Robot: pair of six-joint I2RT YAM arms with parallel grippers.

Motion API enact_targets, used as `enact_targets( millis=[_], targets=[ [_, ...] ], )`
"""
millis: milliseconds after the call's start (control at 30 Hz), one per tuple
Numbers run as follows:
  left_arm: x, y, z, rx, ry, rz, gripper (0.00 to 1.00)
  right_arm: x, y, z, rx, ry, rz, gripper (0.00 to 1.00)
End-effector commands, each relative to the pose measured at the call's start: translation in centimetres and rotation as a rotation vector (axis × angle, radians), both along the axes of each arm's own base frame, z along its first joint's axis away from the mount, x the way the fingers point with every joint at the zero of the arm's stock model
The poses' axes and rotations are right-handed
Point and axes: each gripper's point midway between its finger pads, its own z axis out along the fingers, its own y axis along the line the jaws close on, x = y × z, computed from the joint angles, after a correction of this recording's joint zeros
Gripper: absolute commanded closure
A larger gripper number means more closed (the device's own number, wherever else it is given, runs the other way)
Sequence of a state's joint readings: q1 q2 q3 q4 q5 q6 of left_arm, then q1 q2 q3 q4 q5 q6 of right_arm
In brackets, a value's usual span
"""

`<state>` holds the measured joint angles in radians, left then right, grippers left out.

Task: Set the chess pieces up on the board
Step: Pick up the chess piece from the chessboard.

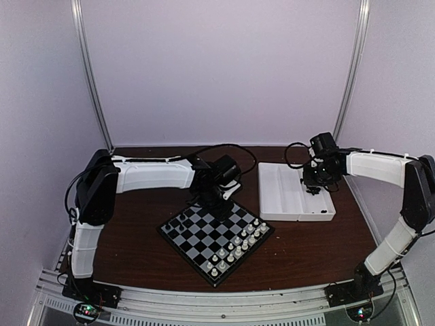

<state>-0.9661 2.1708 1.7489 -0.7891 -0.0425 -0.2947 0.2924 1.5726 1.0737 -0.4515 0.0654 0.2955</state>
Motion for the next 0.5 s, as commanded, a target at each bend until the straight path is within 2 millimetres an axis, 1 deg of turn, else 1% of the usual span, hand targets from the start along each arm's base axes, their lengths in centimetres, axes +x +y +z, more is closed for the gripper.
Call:
enact_targets(
  millis=[0, 167, 233, 267, 400, 467],
  targets=[
    [0.5, -0.5, 0.4, 0.008, -0.022, -0.001, 0.61, 0.0, -0.3, 0.8, 0.014, -0.027, 0.003, 0.72],
    [0.8, -0.5, 0.0, 0.019, -0.025, -0.001, 0.67, 0.0, -0.7, 0.8, 0.014, -0.030, -0.004, 0.72],
    [0.8, -0.6, 0.0, 0.024, -0.027, -0.003, 0.72, 0.0, -0.8, 0.9, 0.015, -0.031, -0.005, 0.72],
    [0.8, -0.6, 0.0, 0.024, -0.027, -0.002, 0.73, 0.1, -0.9, 0.9, 0.014, -0.031, -0.007, 0.72],
    [0.8, -0.7, -0.4, 0.030, -0.014, -0.004, 0.68, 0.2, -0.9, 1.0, 0.020, -0.033, -0.009, 0.72],
    [0.6, -0.8, -0.7, 0.030, -0.004, -0.005, 0.69, 0.2, -1.0, 1.0, 0.020, -0.032, -0.009, 0.72]
  ],
)
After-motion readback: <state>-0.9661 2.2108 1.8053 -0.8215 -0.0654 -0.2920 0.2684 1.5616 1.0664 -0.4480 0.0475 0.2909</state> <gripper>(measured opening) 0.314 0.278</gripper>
